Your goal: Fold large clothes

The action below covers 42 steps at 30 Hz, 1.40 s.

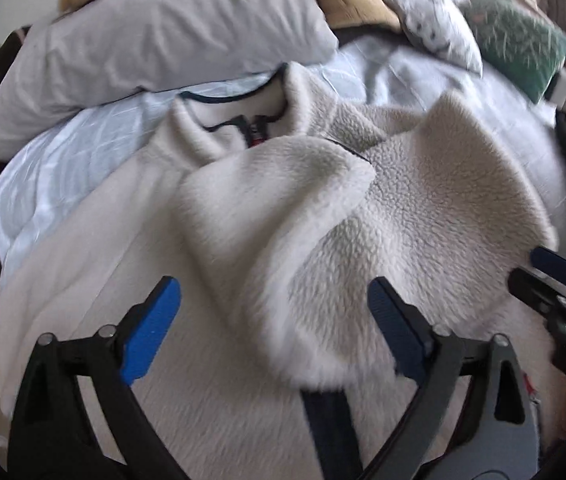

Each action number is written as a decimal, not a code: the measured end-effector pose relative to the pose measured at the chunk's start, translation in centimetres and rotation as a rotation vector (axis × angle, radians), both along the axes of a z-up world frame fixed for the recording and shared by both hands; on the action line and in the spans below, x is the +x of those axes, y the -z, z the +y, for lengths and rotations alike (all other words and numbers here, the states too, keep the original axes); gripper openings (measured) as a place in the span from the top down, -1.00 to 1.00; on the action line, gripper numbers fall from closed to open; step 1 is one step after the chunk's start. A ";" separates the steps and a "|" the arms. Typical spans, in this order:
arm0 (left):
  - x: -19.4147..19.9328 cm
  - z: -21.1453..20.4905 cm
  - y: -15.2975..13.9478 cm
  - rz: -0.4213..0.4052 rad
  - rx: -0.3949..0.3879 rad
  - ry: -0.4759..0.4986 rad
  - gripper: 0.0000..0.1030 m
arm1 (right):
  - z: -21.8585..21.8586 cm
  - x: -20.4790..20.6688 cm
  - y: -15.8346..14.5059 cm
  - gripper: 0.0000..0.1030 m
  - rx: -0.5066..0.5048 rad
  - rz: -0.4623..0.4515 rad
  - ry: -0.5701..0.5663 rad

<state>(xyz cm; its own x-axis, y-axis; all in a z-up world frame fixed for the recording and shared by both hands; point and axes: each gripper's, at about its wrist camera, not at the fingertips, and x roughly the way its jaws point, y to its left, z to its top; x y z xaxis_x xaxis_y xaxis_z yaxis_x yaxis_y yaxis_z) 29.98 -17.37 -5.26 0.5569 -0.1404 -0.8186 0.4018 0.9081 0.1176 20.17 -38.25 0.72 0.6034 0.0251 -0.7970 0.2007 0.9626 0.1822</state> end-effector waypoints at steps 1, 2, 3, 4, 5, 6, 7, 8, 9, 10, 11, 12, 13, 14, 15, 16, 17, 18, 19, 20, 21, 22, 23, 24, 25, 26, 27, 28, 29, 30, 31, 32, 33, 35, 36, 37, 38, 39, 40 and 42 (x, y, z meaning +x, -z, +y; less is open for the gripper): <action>0.6 -0.4 0.9 -0.014 0.051 -0.007 -0.56 | -0.5 0.0 0.2 -0.14 0.023 0.004 0.007; 0.9 -0.2 1.3 -0.023 0.084 -0.023 -0.34 | -0.8 0.1 0.6 -0.14 0.037 0.010 0.013; 1.3 0.3 1.7 -0.031 0.111 -0.055 -0.26 | -1.2 0.1 1.0 -0.13 0.045 0.017 0.018; 1.8 1.7 1.8 -0.026 0.108 -0.098 -0.24 | -1.5 0.2 1.4 -0.10 0.048 0.026 0.019; 2.2 4.2 1.6 0.002 0.029 -0.153 -0.24 | -1.8 0.2 1.7 -0.09 0.048 0.034 0.019; 2.3 5.9 1.5 0.020 -0.026 -0.187 -0.24 | -1.8 0.1 2.0 -0.08 0.047 0.042 0.017; 2.3 8.1 1.3 0.043 -0.079 -0.228 -0.26 | -1.7 -0.1 2.0 -0.07 0.047 0.048 0.015; 1.9 10.4 1.2 0.062 -0.119 -0.253 -0.29 | -1.7 -0.2 2.1 -0.03 0.043 0.052 0.012; 1.4 12.0 1.1 0.073 -0.145 -0.260 -0.29 | -1.6 -0.2 2.2 -0.04 0.038 0.053 0.007; 0.8 13.7 1.1 0.081 -0.155 -0.262 -0.29 | -1.5 -0.2 2.2 -0.04 0.033 0.054 0.002; 0.2 15.4 1.1 0.081 -0.141 -0.271 -0.29 | -1.3 -0.2 2.2 -0.04 0.022 0.057 0.002; -0.4 17.0 1.3 0.086 -0.139 -0.270 -0.29 | -1.3 -0.2 2.2 -0.06 0.016 0.059 0.001; -0.8 18.5 1.4 0.097 -0.165 -0.256 -0.29 | -1.2 -0.1 2.2 -0.06 0.006 0.062 0.002; -1.1 20.3 1.6 0.122 -0.229 -0.234 -0.30 | -1.1 -0.2 2.1 -0.07 0.005 0.065 0.002; -1.1 21.8 1.9 0.144 -0.281 -0.227 -0.30 | -1.0 -0.1 2.1 -0.07 0.010 0.066 0.001; -1.1 23.4 2.1 0.162 -0.324 -0.236 -0.30 | -1.0 -0.2 1.9 -0.07 0.013 0.068 0.000; -1.1 24.1 2.4 0.170 -0.342 -0.244 -0.30 | -1.0 -0.3 1.8 -0.09 0.017 0.068 -0.001; -0.8 24.6 2.6 0.176 -0.358 -0.252 -0.30 | -1.0 -0.4 1.3 -0.11 0.033 0.064 -0.005; -0.3 25.0 2.8 0.186 -0.376 -0.258 -0.30 | -1.1 -0.5 1.1 -0.13 0.046 0.057 -0.007; 0.4 25.2 3.1 0.200 -0.400 -0.263 -0.30 | -1.2 -0.7 0.8 -0.18 0.058 0.050 -0.007; 0.9 24.8 3.4 0.213 -0.419 -0.264 -0.30 | -1.3 -0.8 0.3 -0.23 0.070 0.039 -0.005; 1.4 24.0 3.7 0.228 -0.438 -0.259 -0.29 | -1.6 -1.1 -0.2 -0.25 0.079 0.025 -0.001; 1.8 23.2 4.0 0.240 -0.454 -0.249 -0.23 | -1.9 -1.3 -0.7 -0.30 0.082 0.013 0.005; 2.5 22.4 4.2 0.248 -0.461 -0.238 -0.16 | -2.5 -1.6 -1.3 -0.35 0.081 -0.006 0.021; 3.1 21.5 4.5 0.255 -0.458 -0.228 -0.05 | -3.0 -1.9 -1.7 -0.38 0.080 -0.018 0.036; 3.5 21.1 4.6 0.257 -0.446 -0.234 0.06 | -3.6 -2.0 -2.1 -0.43 0.081 -0.028 0.053; 4.0 20.7 4.8 0.258 -0.439 -0.241 0.20 | -4.4 -2.1 -2.4 -0.46 0.088 -0.040 0.076; 4.4 20.5 4.9 0.256 -0.439 -0.249 0.55 | -5.4 -2.0 -2.6 -0.46 0.102 -0.049 0.101; 4.7 20.5 4.9 0.247 -0.442 -0.269 0.68 | -6.3 -1.8 -2.7 -0.46 0.117 -0.053 0.120; 4.7 20.8 4.8 0.238 -0.475 -0.280 0.68 | -7.2 -1.3 -2.6 -0.46 0.140 -0.053 0.137; 4.5 21.0 4.6 0.219 -0.502 -0.283 0.71 | -8.1 -0.4 -2.4 -0.46 0.173 -0.049 0.145; 4.4 21.2 4.4 0.200 -0.509 -0.280 0.73 | -8.7 0.4 -2.3 -0.46 0.198 -0.046 0.140; 4.1 21.2 4.1 0.179 -0.508 -0.271 0.73 | -9.7 2.0 -2.0 -0.46 0.239 -0.036 0.130; 3.5 21.6 3.4 0.125 -0.496 -0.257 0.75 | -11.1 4.0 -1.7 -0.46 0.278 -0.028 0.144; 3.1 21.9 3.0 0.097 -0.491 -0.260 0.75 | -12.2 5.5 -1.5 -0.46 0.297 -0.029 0.170; 2.8 22.3 2.5 0.064 -0.497 -0.272 0.75 | -12.7 6.4 -1.4 -0.46 0.309 -0.032 0.183; 2.5 22.7 1.9 0.029 -0.510 -0.286 0.75 | -13.3 7.2 -1.1 -0.46 0.323 -0.031 0.197; 2.1 22.9 1.5 0.002 -0.505 -0.297 0.75 | -13.9 8.2 -0.6 -0.46 0.344 -0.023 0.213; 1.9 23.0 1.2 -0.021 -0.491 -0.309 0.75 | -14.2 9.1 0.0 -0.44 0.367 -0.014 0.218; 2.4 22.9 1.7 -0.016 -0.475 -0.315 0.75 | -14.0 10.7 1.5 -0.23 0.390 0.026 0.200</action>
<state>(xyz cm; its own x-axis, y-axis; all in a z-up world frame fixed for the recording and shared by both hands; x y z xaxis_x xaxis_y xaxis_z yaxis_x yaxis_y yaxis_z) 32.33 5.50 -6.95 0.6432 -0.3161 -0.6974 0.1042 0.9385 -0.3292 30.88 -52.27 -0.80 0.6066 0.2117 -0.7663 0.3858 0.7645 0.5165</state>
